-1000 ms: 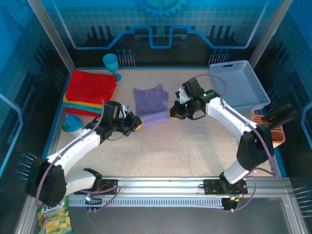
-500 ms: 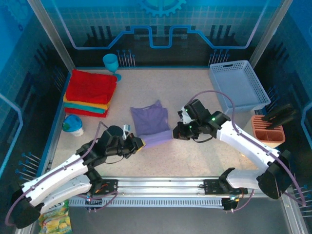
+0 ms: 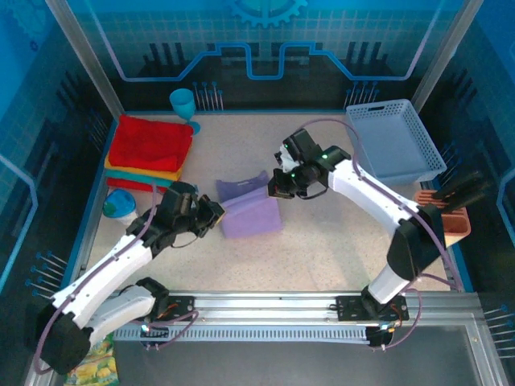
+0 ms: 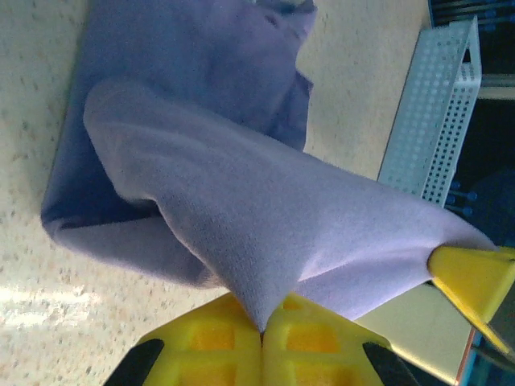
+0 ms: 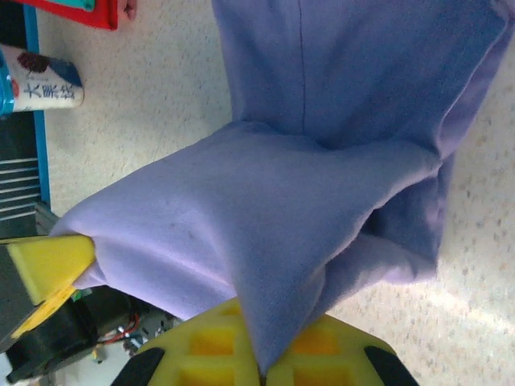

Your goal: Fold and stack the t-shirts

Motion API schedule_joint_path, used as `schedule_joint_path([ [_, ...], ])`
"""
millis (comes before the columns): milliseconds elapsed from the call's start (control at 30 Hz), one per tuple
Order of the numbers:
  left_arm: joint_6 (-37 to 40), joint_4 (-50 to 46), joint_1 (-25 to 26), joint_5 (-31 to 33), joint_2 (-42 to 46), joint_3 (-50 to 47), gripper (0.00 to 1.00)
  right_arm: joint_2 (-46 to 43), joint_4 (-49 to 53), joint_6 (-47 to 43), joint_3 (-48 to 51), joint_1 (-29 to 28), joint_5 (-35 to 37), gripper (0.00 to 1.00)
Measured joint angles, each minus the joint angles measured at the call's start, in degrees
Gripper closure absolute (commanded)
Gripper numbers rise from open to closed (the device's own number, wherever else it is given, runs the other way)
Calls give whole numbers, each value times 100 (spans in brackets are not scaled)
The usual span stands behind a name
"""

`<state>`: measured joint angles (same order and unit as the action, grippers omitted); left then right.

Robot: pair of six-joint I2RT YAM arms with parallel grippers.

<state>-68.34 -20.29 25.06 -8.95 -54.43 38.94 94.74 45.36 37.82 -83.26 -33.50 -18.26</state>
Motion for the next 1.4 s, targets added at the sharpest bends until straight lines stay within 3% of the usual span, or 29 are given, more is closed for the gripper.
schedule_joint_path([
  [233, 393, 437, -658, -420, -935, 319, 100, 857, -39, -151, -730, 273, -170, 100],
  [633, 732, 1224, -1091, -914, -2684, 896, 100, 1812, -39, -168, -1475, 619, -280, 100],
  [667, 743, 1287, -1147, -955, -2806, 962, 99, 1923, -42, -168, -1613, 649, -291, 99],
  [700, 748, 1346, -1202, -997, -2933, 1025, 88, 2028, -42, -168, -1742, 671, -302, 97],
  [733, 782, 1392, -1241, -1023, -3038, 1080, 74, 2129, -44, -170, -1862, 691, -317, 92],
  [800, 844, 1471, -1316, -1045, -3276, 1220, 37, 2374, -59, -173, -2155, 728, -341, 57],
  [900, 850, 1578, -1438, -1043, -3635, 1464, 20, 2732, -157, -188, -2546, 796, -352, 28],
  [967, 870, 1639, -1552, -1095, -3908, 1670, 16, 2905, -260, -173, -2706, 844, -339, 2],
  [1167, 1012, 1668, -1873, -1215, -4179, 1987, 15, 2859, -573, -352, -2632, 918, -321, 0],
  [1400, 1384, 1325, -1834, -1300, -3432, 1987, 37, 2118, -938, -581, -1777, 927, -431, 0],
])
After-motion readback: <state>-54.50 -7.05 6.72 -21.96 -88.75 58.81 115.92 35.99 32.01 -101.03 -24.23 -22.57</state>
